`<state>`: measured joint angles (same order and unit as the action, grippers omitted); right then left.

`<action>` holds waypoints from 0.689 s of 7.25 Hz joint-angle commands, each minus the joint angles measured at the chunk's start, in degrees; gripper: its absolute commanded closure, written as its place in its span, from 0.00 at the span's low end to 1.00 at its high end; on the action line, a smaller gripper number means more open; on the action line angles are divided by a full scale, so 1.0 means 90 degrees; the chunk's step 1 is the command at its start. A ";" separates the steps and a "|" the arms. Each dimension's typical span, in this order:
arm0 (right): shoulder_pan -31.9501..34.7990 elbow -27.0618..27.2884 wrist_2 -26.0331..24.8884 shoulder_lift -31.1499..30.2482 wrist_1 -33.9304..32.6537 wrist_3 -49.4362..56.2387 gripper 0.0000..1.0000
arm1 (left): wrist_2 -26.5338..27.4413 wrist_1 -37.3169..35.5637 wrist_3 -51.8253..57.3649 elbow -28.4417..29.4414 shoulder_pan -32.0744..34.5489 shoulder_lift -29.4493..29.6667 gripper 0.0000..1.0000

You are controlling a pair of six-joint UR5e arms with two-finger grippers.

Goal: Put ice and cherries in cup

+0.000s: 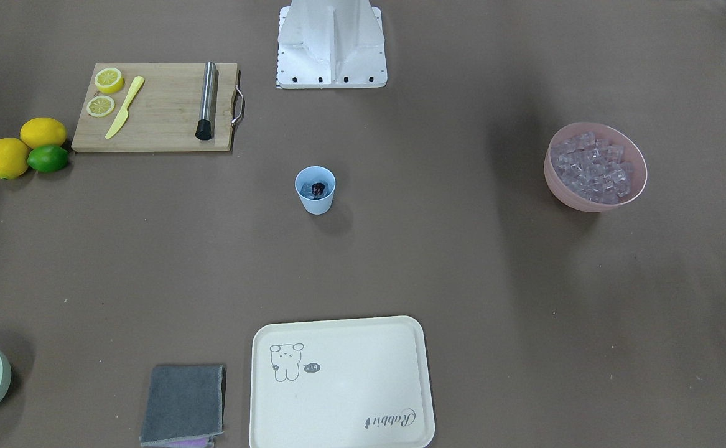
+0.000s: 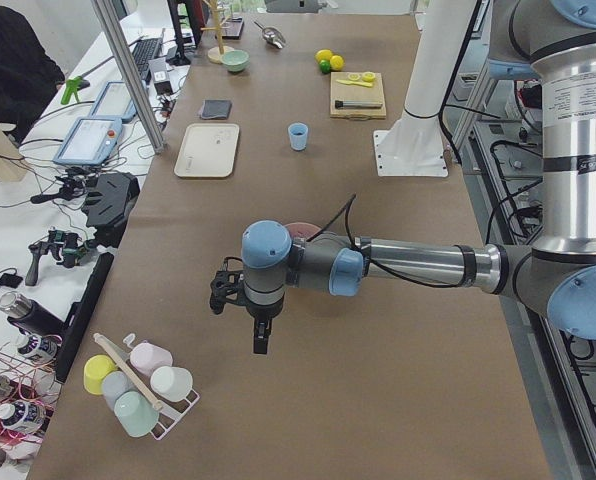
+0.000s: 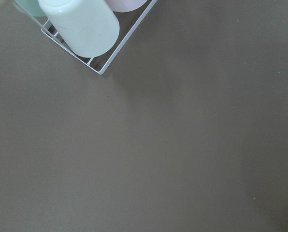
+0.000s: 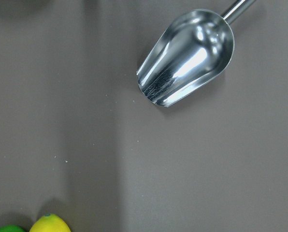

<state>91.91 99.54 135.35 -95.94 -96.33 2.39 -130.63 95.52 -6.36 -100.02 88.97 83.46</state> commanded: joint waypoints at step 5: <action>0.0003 0.0024 0.0029 -0.0014 0.0010 -0.0002 0.00 | 0.0003 0.0002 0.0003 0.0000 0.0124 0.0014 0.02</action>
<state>91.93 99.75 135.60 -96.03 -96.31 2.37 -130.58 95.54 -6.33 -100.02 89.93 83.58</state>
